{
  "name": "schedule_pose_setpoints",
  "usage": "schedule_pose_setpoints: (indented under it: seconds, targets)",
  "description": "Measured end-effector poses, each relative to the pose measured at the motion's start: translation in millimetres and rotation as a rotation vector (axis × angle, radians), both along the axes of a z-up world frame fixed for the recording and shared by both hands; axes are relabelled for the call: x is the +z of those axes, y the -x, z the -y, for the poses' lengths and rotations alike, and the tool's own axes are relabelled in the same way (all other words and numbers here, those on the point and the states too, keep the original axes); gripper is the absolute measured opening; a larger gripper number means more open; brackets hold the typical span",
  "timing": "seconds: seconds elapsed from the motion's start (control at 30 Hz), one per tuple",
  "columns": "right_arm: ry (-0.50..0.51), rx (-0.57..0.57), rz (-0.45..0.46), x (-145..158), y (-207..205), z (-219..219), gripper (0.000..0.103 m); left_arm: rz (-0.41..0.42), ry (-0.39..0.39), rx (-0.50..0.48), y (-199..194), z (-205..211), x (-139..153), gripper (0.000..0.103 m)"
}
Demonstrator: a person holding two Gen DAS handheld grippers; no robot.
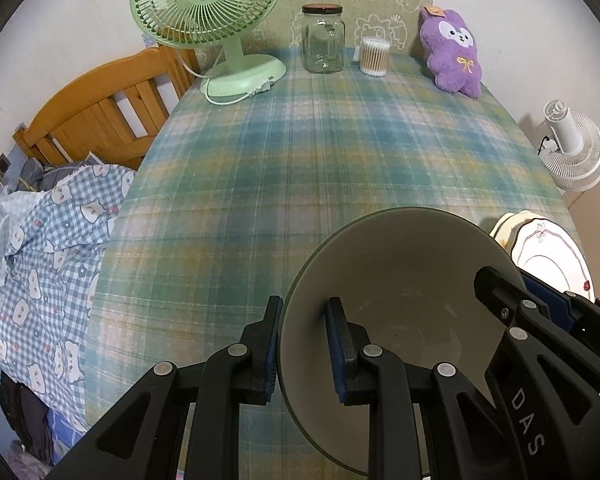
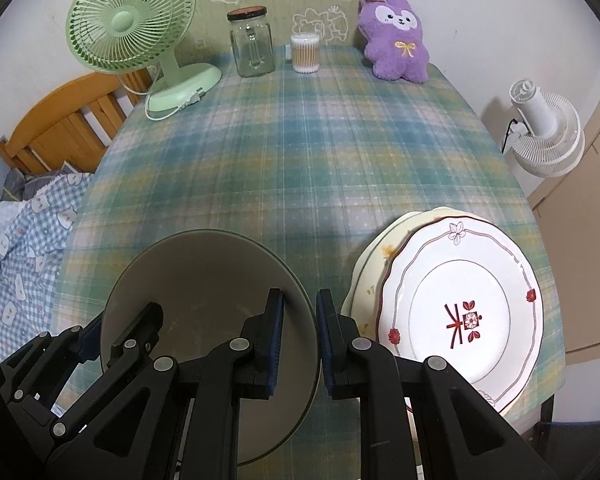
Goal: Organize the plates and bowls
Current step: 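Carry the cream bowl with both grippers over the floral plate stack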
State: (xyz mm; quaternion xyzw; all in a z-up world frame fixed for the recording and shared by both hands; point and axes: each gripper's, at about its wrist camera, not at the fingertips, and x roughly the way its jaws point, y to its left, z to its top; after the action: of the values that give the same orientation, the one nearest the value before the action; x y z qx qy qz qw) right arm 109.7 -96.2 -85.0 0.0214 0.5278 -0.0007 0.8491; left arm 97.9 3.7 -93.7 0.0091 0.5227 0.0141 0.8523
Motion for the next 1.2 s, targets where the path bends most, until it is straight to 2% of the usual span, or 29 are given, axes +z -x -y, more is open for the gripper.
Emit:
schedule_pose_setpoints:
  seconds: [0.27, 0.4, 0.47, 0.5, 0.57, 0.6, 0.63, 0.67, 0.8, 1.2]
  targets:
    - [-0.004, 0.002, 0.002, -2, -2, 0, 0.021, 0.006, 0.0, -0.006, -2, -1, 0, 0.02]
    - [-0.02, 0.022, 0.0, 1, -2, 2, 0.021, 0.001, 0.018, -0.016, 0, 0, 3, 0.035]
    - [-0.023, 0.043, 0.004, 5, -2, 4, 0.024, 0.011, 0.015, -0.027, 2, 2, 7, 0.039]
    - [-0.03, 0.048, 0.005, 6, -1, 4, 0.026, 0.013, 0.021, -0.032, 2, 2, 9, 0.041]
    - [-0.043, 0.054, 0.011, 11, 1, 6, 0.045, 0.02, 0.022, -0.034, 4, 2, 13, 0.048]
    - [-0.047, 0.052, 0.021, 13, 3, 7, 0.05, 0.024, 0.018, -0.032, 4, 2, 15, 0.054]
    - [-0.047, 0.048, 0.031, 16, 5, 8, 0.058, 0.028, 0.017, -0.033, 5, 2, 16, 0.057]
    - [-0.044, 0.038, 0.044, 18, 6, 10, 0.061, 0.038, 0.02, -0.036, 6, 2, 18, 0.059]
    - [-0.074, 0.027, 0.033, 16, 3, 16, 0.062, 0.061, 0.014, -0.043, 7, 2, 21, 0.07]
    - [-0.122, 0.002, -0.052, -17, -10, 16, 0.062, -0.006, 0.04, -0.044, -6, -5, -7, 0.07]
